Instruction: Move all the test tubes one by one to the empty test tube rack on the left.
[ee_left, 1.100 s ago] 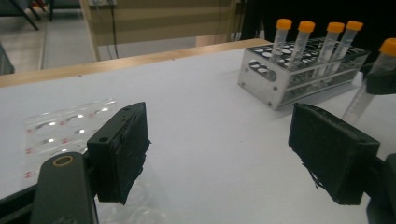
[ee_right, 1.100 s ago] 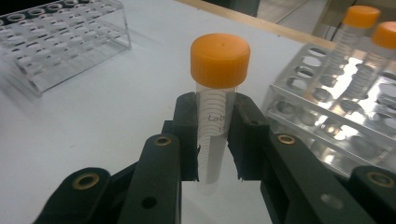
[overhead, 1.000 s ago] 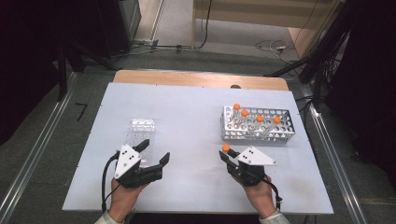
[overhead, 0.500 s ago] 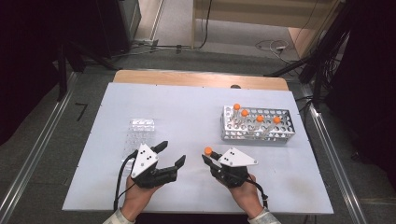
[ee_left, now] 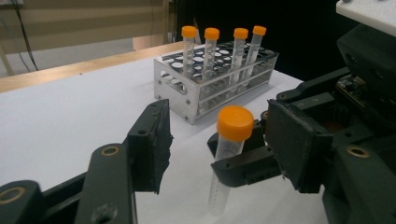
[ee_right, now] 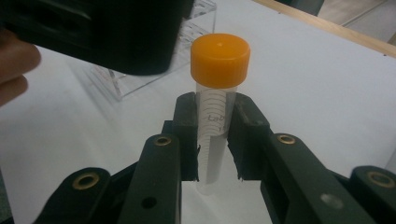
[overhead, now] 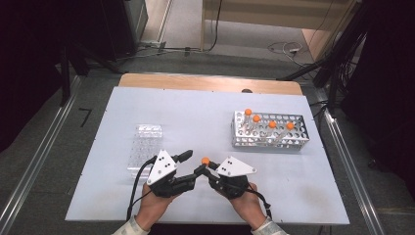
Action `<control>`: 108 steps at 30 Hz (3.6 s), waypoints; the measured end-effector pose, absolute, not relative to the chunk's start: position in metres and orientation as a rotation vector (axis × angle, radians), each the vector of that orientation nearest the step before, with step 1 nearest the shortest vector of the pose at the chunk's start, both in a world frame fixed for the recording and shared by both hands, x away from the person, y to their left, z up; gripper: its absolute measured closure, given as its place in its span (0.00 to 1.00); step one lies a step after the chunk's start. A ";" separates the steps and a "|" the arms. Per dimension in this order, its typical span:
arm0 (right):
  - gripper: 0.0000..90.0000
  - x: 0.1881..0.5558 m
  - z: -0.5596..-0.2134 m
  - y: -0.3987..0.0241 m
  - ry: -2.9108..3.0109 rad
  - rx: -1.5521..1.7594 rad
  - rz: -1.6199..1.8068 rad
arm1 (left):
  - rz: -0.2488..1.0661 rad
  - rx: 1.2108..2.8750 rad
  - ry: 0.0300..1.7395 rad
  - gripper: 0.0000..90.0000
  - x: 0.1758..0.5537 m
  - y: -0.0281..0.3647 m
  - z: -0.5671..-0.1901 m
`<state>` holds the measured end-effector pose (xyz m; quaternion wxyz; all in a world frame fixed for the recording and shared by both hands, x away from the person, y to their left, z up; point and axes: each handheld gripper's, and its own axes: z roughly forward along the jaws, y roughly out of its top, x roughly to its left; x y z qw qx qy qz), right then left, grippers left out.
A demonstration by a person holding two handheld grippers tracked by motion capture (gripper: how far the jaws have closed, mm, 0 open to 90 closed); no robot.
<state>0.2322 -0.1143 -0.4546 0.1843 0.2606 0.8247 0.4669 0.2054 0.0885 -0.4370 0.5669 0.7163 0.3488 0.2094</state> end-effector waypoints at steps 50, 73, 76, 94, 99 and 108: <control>0.33 0.233 -0.450 -0.123 2.363 0.749 1.395 | 0.501 1.634 0.824 0.78 0.207 0.112 -0.414; 0.30 0.237 -0.452 -0.140 2.337 0.815 1.366 | 0.668 1.519 0.991 0.78 0.204 0.185 -0.396; 0.30 0.238 -0.452 -0.141 2.336 0.820 1.364 | 0.694 1.519 1.010 0.78 0.204 0.192 -0.398; 0.30 0.238 -0.452 -0.144 2.330 0.836 1.366 | 0.717 1.542 1.057 0.78 0.207 0.199 -0.407; 0.30 0.238 -0.452 -0.144 2.328 0.833 1.365 | 0.731 1.567 1.064 0.78 0.208 0.197 -0.413; 0.30 0.237 -0.451 -0.147 2.326 0.840 1.368 | 0.726 1.620 1.087 0.78 0.210 0.195 -0.432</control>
